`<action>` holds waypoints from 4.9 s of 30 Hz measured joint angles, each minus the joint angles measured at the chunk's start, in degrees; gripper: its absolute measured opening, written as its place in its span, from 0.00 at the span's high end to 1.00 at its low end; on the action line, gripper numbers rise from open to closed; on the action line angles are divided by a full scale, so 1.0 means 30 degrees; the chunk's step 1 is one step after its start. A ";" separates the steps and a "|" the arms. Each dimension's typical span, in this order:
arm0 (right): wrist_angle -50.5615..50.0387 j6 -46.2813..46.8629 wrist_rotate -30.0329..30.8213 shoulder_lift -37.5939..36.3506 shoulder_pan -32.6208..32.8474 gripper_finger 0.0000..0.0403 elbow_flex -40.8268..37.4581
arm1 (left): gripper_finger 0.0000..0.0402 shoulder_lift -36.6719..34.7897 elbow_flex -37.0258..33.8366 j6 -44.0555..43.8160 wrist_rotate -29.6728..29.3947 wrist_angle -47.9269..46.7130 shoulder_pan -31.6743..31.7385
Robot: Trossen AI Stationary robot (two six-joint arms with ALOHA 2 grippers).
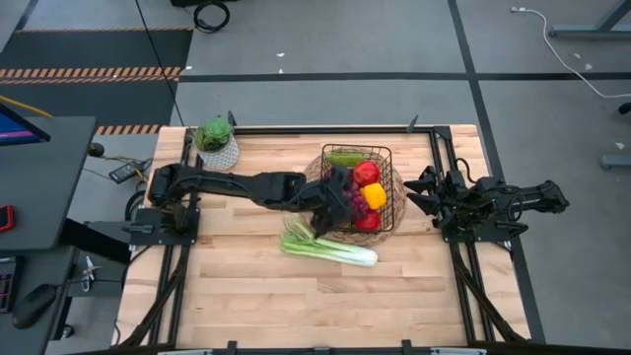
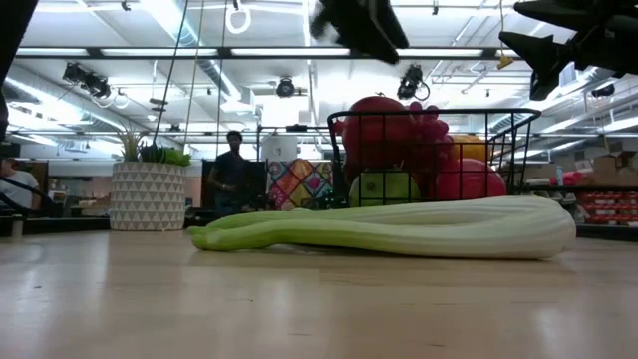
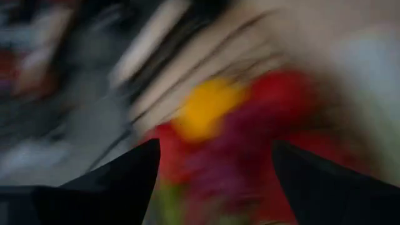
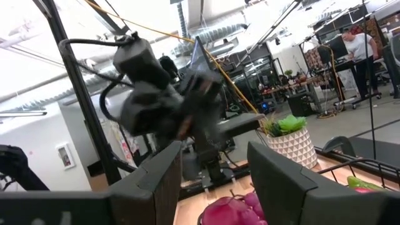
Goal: Build produce basket
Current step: Put the celery into the wire basket
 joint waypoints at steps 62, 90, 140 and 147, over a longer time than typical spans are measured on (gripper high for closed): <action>0.0444 -0.0001 0.0005 0.0044 0.0002 0.53 0.0022 | 0.36 0.4117 -0.7137 -1.3433 -0.4602 0.2779 -0.5191; 0.0481 -0.0002 -0.0032 0.0093 0.0007 0.53 0.0000 | 0.84 -0.2233 -0.5916 -1.1995 -0.0715 0.1388 -0.5100; 0.0471 0.0000 -0.0010 0.0095 0.0004 0.53 0.0007 | 0.81 -0.4620 -0.5909 0.6412 -0.5061 0.9512 0.0477; 0.0481 0.0000 0.0027 0.0095 0.0000 0.53 0.0007 | 0.81 -0.2248 -0.5550 -0.0948 -0.4490 0.9592 0.3594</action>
